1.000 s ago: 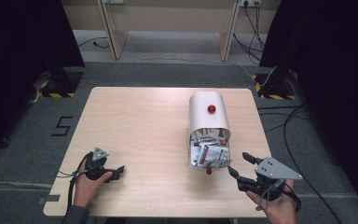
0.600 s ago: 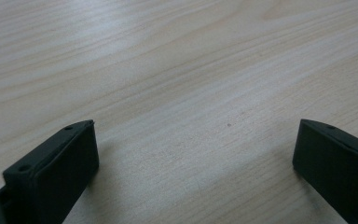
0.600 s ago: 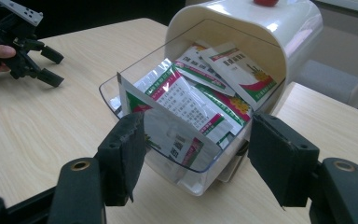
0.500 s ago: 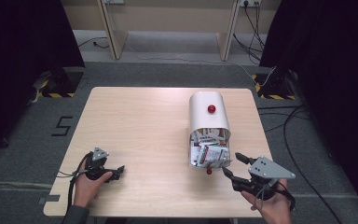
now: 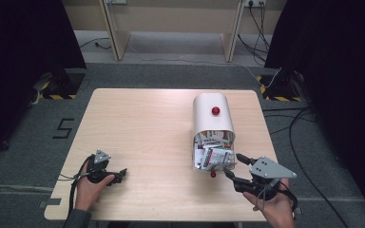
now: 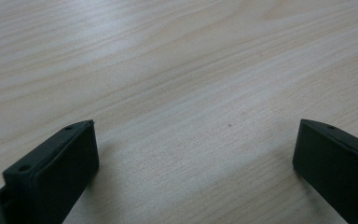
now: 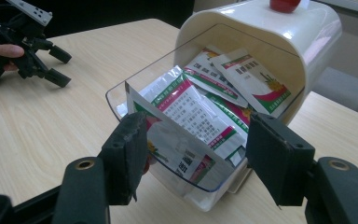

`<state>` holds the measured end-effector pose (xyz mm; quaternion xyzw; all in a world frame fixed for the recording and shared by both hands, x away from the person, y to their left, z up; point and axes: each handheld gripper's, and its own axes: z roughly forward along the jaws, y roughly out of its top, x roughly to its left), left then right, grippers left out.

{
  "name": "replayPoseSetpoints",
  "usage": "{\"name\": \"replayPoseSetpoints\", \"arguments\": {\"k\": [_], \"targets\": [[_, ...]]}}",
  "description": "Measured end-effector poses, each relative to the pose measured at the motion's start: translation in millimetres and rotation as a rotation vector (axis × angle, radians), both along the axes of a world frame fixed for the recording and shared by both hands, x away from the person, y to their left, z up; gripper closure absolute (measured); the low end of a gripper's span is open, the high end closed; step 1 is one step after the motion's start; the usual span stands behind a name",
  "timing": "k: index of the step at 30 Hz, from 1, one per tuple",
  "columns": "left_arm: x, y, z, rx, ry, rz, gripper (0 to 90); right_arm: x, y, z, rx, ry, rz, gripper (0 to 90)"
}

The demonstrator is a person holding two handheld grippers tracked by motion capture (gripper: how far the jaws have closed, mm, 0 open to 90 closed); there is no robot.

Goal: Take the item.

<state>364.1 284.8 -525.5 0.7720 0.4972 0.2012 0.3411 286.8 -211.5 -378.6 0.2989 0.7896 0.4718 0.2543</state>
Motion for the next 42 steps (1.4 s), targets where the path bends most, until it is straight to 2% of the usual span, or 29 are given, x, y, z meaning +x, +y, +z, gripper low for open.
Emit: {"name": "replayPoseSetpoints", "arguments": {"k": [17, 26, 32, 42], "targets": [[0.0, 0.0, 0.0, 0.000, 0.000, 0.000, 0.0, 7.5, 11.0, 0.4, -0.017, -0.004, 0.064, 46.8], [0.0, 0.0, 0.0, 0.000, 0.000, 0.000, 0.0, 13.8, 12.8, -2.9, -0.014, 0.009, 0.087, 47.8], [0.1, 0.0, 0.0, 0.001, 0.000, 0.000, 0.0, 18.5, 15.0, -8.3, -0.014, 0.035, 0.105, 49.4], [0.1, 0.0, 0.0, 0.000, 0.000, 0.000, 0.0, 23.9, 14.2, -13.3, -0.019, 0.046, 0.109, 52.8]]}}
